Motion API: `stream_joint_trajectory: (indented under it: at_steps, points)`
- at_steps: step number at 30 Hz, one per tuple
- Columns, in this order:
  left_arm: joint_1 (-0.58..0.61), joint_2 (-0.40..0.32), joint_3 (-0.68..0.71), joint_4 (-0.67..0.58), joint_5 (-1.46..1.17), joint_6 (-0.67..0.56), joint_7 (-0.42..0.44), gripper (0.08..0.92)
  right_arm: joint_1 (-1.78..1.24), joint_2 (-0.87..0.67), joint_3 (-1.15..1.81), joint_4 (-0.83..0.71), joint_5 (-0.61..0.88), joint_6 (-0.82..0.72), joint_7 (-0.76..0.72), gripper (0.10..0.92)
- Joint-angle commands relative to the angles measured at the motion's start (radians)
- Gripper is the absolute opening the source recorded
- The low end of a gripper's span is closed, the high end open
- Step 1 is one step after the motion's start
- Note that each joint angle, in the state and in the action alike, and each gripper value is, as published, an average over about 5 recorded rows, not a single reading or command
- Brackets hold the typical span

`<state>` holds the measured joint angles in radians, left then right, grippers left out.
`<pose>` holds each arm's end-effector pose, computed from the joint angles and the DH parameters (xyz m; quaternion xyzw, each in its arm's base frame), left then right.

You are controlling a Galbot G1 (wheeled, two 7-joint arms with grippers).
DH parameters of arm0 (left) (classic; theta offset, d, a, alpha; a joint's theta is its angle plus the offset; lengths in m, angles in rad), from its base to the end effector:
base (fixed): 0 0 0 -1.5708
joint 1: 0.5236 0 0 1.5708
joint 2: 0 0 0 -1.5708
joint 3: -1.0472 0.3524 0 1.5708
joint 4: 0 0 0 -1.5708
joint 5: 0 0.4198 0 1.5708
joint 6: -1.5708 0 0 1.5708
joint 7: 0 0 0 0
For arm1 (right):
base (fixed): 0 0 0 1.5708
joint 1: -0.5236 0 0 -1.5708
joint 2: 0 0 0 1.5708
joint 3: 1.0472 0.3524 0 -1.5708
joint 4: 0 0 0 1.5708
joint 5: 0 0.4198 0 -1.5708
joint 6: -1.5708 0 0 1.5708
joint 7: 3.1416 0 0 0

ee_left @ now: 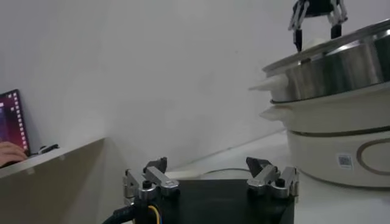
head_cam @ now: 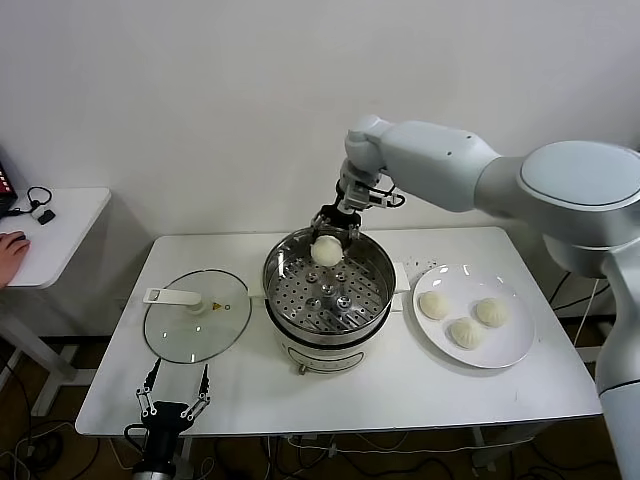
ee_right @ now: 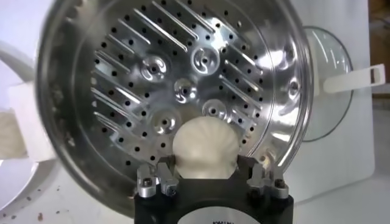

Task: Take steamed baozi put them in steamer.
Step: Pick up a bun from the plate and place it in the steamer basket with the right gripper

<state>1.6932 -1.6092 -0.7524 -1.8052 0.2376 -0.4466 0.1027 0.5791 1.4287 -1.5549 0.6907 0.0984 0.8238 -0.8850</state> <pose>0.1621 0.0828 -0.4456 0.0011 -0.9868 -0.1617 0.0069 0.7084 0.1356 -0.0909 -0.6789 0.1678 -0.7147 0.0149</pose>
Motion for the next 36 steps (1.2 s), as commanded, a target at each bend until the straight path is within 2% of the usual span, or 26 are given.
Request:
stream_joint_trajectory:
  at_steps: [1,18,21,26,32,36]
  points:
    - [-0.001,-0.041,0.0,0.003,0.005,0.0,0.0,0.823,-0.087,0.049,0.032,-0.158,-0.043,0.049,0.004,0.679]
    - [-0.002,-0.041,0.0,0.008,0.009,-0.002,0.001,0.823,-0.107,0.063,0.053,-0.166,-0.012,0.049,-0.002,0.679]
    - [0.0,-0.041,0.0,0.004,0.009,-0.001,0.002,0.823,-0.093,0.06,0.049,-0.154,0.004,0.049,0.0,0.705]
    - [0.002,-0.041,0.002,0.0,0.012,0.0,0.003,0.823,-0.036,0.043,0.016,-0.103,0.049,0.049,-0.005,0.807]
    - [0.009,-0.042,0.005,-0.006,0.02,-0.001,0.003,0.823,0.043,-0.006,-0.026,-0.014,0.102,0.049,-0.013,0.822]
    - [0.012,-0.042,0.006,-0.01,0.024,-0.001,0.003,0.823,0.138,-0.051,-0.11,0.055,0.199,0.049,-0.058,0.823]
